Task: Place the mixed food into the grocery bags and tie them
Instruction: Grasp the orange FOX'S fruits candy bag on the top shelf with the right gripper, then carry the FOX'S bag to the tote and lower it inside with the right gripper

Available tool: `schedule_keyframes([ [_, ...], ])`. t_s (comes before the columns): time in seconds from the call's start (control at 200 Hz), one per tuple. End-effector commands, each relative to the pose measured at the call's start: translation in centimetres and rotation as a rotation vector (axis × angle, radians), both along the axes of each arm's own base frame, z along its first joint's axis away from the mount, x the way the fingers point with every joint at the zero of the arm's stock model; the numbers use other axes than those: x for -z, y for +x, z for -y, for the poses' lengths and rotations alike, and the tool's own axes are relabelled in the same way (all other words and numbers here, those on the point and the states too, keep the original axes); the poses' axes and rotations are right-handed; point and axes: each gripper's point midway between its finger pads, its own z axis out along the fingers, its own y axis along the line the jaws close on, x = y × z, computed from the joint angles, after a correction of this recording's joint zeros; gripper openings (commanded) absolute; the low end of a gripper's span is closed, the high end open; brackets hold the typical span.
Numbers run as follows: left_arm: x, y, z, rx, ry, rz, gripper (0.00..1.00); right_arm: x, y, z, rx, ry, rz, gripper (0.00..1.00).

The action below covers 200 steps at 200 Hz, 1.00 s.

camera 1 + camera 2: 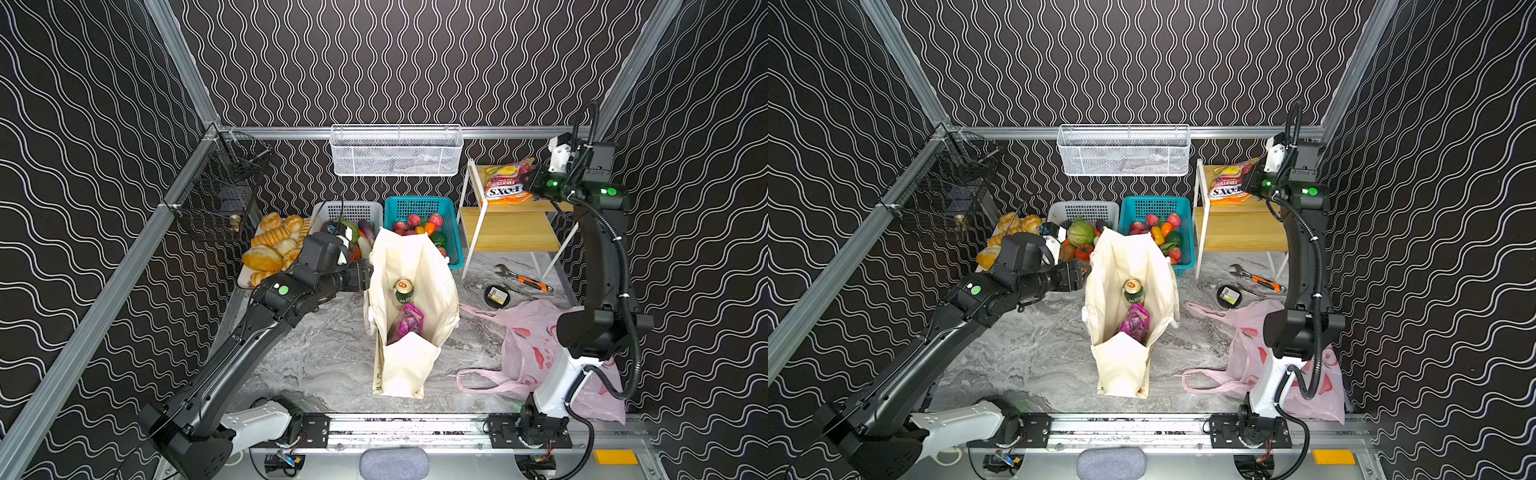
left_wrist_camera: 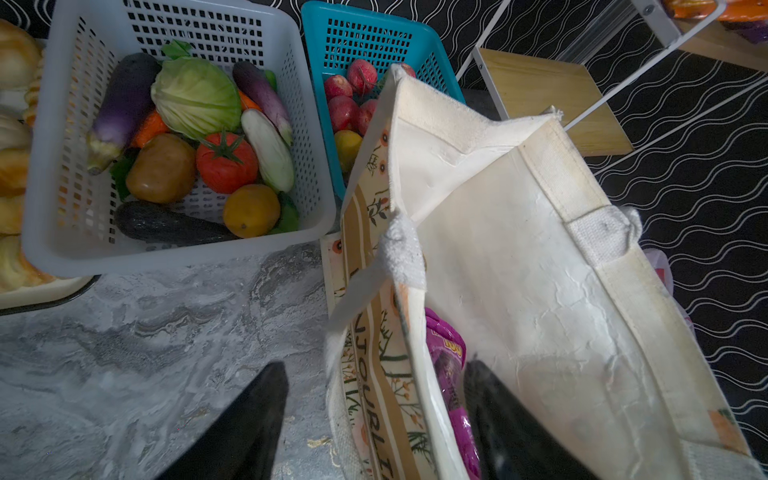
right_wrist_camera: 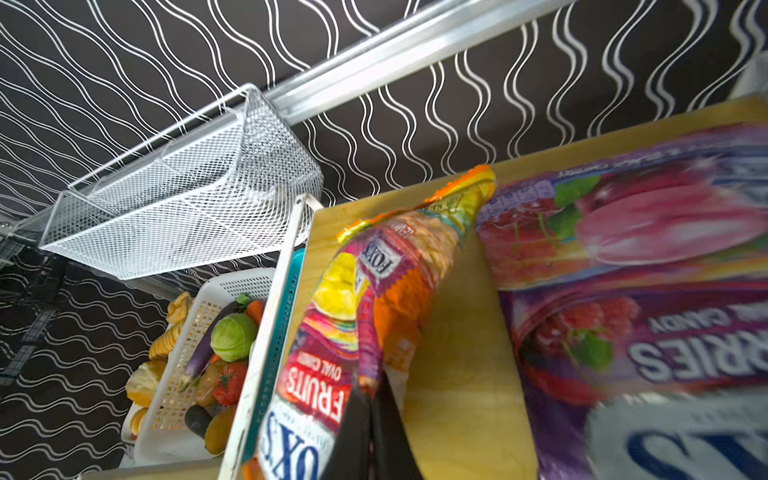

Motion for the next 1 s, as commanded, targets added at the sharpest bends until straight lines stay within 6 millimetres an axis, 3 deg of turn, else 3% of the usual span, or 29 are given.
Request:
schedule_keyframes([
  [0.0, -0.4, 0.0, -0.2, 0.002, 0.01, 0.019, 0.74, -4.2, -1.0, 0.4, 0.041, -0.007, 0.123, 0.0],
  [0.235, 0.3, 0.2, -0.1, 0.004, 0.038, -0.018, 0.78, -7.3, -3.9, 1.1, 0.103, -0.02, 0.2, 0.0],
  [0.526, 1.3, -0.5, 1.4, 0.075, -0.011, -0.069, 0.71, -9.3, -9.6, -1.5, -0.004, 0.065, 0.225, 0.0],
  [0.606, 2.0, -0.7, 1.6, 0.088, -0.003, -0.104, 0.66, -8.9, -11.7, -3.2, -0.068, 0.122, 0.228, 0.0],
  [0.776, 3.1, -1.1, 2.3, 0.123, -0.015, -0.147, 0.54, -6.0, -15.3, -7.2, -0.162, 0.112, 0.164, 0.0],
  [0.996, 4.0, -1.3, 2.3, 0.116, -0.024, -0.16, 0.32, -2.6, -19.4, -15.6, -0.361, 0.146, 0.051, 0.0],
])
